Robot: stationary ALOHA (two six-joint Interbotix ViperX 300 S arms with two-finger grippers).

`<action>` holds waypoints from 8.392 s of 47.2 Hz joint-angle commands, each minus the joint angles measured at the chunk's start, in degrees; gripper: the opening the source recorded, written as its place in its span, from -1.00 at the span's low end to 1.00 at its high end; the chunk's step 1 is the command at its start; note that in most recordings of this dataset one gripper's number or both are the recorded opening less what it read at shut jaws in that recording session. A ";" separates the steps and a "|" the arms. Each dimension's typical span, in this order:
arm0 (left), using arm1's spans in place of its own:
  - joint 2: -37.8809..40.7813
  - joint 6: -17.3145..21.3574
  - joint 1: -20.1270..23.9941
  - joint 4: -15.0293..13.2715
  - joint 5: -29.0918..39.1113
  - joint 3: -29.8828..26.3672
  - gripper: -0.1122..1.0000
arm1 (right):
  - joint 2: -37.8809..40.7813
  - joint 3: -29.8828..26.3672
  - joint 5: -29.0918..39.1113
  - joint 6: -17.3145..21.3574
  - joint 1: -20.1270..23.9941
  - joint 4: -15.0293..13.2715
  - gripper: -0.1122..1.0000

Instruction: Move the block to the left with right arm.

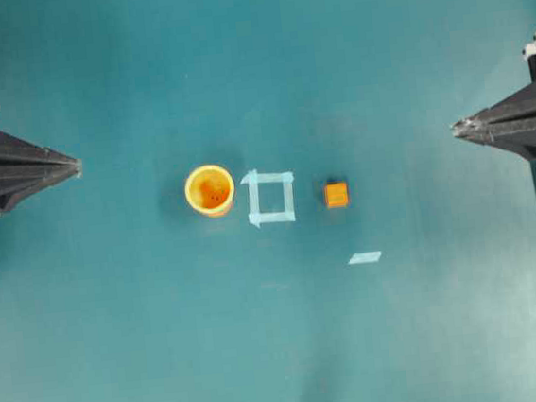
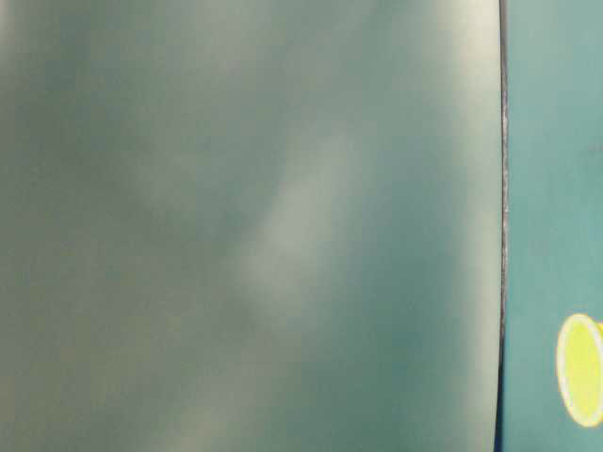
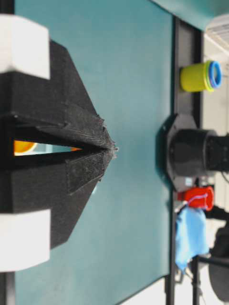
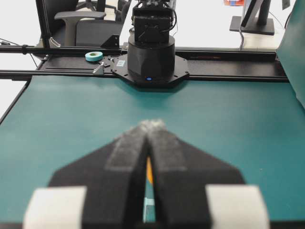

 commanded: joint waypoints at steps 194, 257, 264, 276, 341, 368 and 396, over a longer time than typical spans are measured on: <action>-34.54 -0.26 3.34 0.53 37.71 0.26 -0.80 | 79.98 -85.25 28.65 6.42 -2.46 -2.81 -0.13; -34.63 0.70 3.34 0.53 40.87 -0.62 -0.80 | 84.81 -90.09 31.11 6.50 -2.46 -2.81 -0.13; -34.63 0.62 3.34 0.53 40.87 -0.70 -0.80 | 84.73 -90.09 31.11 6.59 -2.46 -2.81 -0.13; -34.63 0.70 3.34 0.53 40.78 -0.88 -0.80 | 84.73 -90.00 31.11 6.68 -2.46 -2.81 -0.13; -34.72 0.79 3.34 0.88 40.87 -0.97 -0.80 | 84.73 -89.91 32.08 6.68 -2.37 -2.81 -0.13; -34.72 0.79 3.34 0.97 40.87 -0.97 -0.80 | 84.81 -89.91 32.08 6.77 -2.37 -2.81 -0.13; -34.72 1.05 3.34 0.97 40.87 -0.97 -0.80 | 84.81 -89.91 32.17 6.77 -2.29 -2.81 -0.13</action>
